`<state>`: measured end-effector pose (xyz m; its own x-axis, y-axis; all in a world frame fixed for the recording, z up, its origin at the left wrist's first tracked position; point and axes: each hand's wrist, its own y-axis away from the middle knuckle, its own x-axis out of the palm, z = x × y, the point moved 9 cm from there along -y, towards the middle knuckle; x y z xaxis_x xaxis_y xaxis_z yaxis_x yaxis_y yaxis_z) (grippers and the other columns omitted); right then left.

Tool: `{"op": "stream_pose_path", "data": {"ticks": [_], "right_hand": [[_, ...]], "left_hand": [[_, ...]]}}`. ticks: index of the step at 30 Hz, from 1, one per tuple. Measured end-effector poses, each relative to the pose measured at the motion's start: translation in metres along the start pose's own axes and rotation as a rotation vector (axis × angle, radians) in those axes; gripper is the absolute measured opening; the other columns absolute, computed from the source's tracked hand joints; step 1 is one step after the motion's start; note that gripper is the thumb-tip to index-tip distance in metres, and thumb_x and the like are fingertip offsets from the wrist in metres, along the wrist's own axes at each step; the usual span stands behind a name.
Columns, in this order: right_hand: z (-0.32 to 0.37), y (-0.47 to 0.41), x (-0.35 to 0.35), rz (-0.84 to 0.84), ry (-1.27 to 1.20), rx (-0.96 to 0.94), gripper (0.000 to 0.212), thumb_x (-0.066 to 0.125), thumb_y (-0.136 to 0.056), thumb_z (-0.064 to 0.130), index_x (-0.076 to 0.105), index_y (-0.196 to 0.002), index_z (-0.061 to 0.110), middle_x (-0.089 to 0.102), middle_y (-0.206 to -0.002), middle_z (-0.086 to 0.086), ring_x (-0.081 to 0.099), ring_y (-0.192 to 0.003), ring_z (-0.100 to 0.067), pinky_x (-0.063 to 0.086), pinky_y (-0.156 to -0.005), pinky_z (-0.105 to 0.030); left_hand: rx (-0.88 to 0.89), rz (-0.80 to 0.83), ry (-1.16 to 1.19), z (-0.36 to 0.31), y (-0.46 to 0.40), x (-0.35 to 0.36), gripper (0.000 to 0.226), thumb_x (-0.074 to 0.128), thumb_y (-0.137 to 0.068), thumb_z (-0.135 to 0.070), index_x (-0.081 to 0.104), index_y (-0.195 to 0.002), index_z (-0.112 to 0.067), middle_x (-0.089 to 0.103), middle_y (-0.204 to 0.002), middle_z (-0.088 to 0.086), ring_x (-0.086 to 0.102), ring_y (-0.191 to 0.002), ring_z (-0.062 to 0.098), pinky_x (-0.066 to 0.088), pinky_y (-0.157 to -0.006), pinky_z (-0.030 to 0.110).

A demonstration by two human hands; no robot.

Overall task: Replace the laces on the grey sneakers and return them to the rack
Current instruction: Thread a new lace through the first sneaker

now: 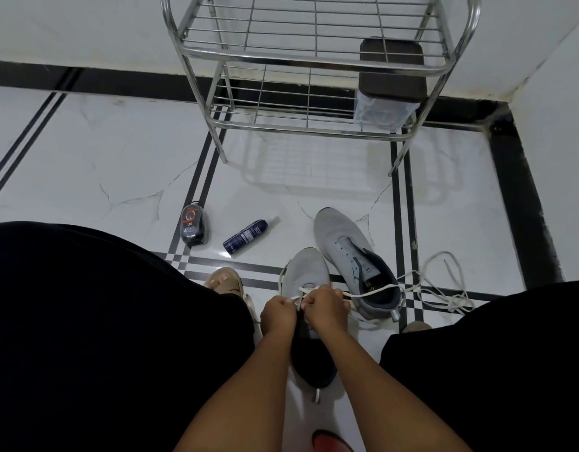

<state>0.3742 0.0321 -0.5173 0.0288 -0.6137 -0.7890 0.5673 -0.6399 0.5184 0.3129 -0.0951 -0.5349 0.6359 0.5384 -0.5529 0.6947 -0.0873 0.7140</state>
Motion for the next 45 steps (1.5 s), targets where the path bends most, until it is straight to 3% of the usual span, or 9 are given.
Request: {"op": "stream_pose_path", "data": {"ticks": [7,10,15,20,23,28,33,38,45], "right_hand": [[0.006,0.013,-0.008,-0.138,0.191,-0.112,0.02,0.057,-0.089,0.022,0.062,-0.108,0.024,0.051,-0.116,0.001,0.045,-0.113,-0.026,0.032,-0.092,-0.037],[-0.033,0.023,-0.015,-0.18,0.136,0.135,0.026,0.062,-0.089,0.022,0.054,-0.114,0.019,0.054,-0.119,-0.007,0.056,-0.107,-0.026,0.046,-0.085,-0.036],[-0.071,0.03,0.0,0.058,0.005,0.344,0.028,0.052,-0.094,0.02,0.061,-0.12,0.013,0.06,-0.123,-0.008,0.061,-0.111,-0.027,0.051,-0.082,-0.036],[-0.069,0.036,-0.002,0.148,-0.075,0.411,0.033,0.051,-0.095,0.024,0.058,-0.127,0.017,0.053,-0.135,-0.008,0.056,-0.119,-0.028,0.049,-0.088,-0.036],[-0.064,0.037,-0.005,0.161,-0.151,0.396,0.041,0.055,-0.091,0.027,0.054,-0.131,0.02,0.045,-0.142,-0.008,0.053,-0.121,-0.03,0.047,-0.091,-0.037],[-0.052,0.035,-0.011,0.123,-0.258,0.298,0.044,0.055,-0.089,0.042,0.054,-0.128,0.021,0.054,-0.133,-0.009,0.053,-0.119,-0.032,0.046,-0.092,-0.037],[-0.079,0.043,-0.029,-0.055,-0.512,0.621,0.053,0.044,-0.089,0.054,0.066,-0.113,0.012,0.063,-0.114,-0.013,0.059,-0.103,-0.033,0.042,-0.074,-0.033],[-0.104,0.051,-0.043,-0.357,-0.783,0.769,0.033,0.055,-0.087,0.019,0.053,-0.113,0.001,0.06,-0.115,-0.022,0.06,-0.102,-0.041,0.046,-0.072,-0.038],[-0.108,0.035,-0.021,-0.217,-0.877,0.694,0.019,0.054,-0.086,0.012,0.057,-0.103,0.004,0.066,-0.103,-0.017,0.057,-0.083,-0.031,0.043,-0.07,-0.031]], "left_hand": [[-0.001,0.031,-0.006,0.003,0.0,0.006,0.011,0.05,-0.091,-0.021,0.059,-0.085,-0.022,0.067,-0.104,0.005,0.057,-0.086,0.023,0.039,-0.071,0.025],[-0.045,-0.031,0.031,0.008,0.001,0.002,0.014,0.045,-0.093,-0.019,0.057,-0.099,-0.016,0.063,-0.107,0.009,0.057,-0.093,0.028,0.041,-0.074,0.028],[-0.117,-0.315,0.384,0.001,0.003,-0.054,0.007,0.046,-0.095,-0.008,0.05,-0.098,-0.003,0.061,-0.116,0.022,0.059,-0.108,0.035,0.047,-0.09,0.039],[-0.137,-0.568,0.888,-0.021,-0.005,-0.13,0.035,0.028,-0.101,-0.017,0.051,-0.122,-0.001,0.057,-0.12,0.015,0.055,-0.107,0.029,0.038,-0.072,0.029],[0.074,-0.56,0.403,-0.053,0.004,-0.135,0.027,0.036,-0.098,-0.025,0.057,-0.104,-0.008,0.063,-0.107,0.016,0.056,-0.095,0.03,0.042,-0.078,0.034],[0.212,0.0,-0.273,-0.034,-0.012,-0.026,0.026,0.048,-0.091,-0.033,0.066,-0.101,-0.016,0.068,-0.107,0.008,0.061,-0.101,0.029,0.049,-0.083,0.031],[0.131,0.073,-0.325,-0.002,-0.011,0.001,0.034,0.049,-0.093,-0.042,0.066,-0.107,-0.017,0.067,-0.111,0.008,0.061,-0.104,0.029,0.046,-0.083,0.031],[0.12,0.077,-0.303,-0.005,-0.017,0.004,0.029,0.054,-0.09,-0.037,0.065,-0.107,-0.016,0.067,-0.111,0.009,0.062,-0.104,0.029,0.05,-0.087,0.033],[0.109,0.087,-0.314,-0.004,-0.018,0.007,0.027,0.053,-0.092,-0.032,0.061,-0.11,-0.013,0.065,-0.115,0.012,0.06,-0.107,0.031,0.047,-0.085,0.032]]}}
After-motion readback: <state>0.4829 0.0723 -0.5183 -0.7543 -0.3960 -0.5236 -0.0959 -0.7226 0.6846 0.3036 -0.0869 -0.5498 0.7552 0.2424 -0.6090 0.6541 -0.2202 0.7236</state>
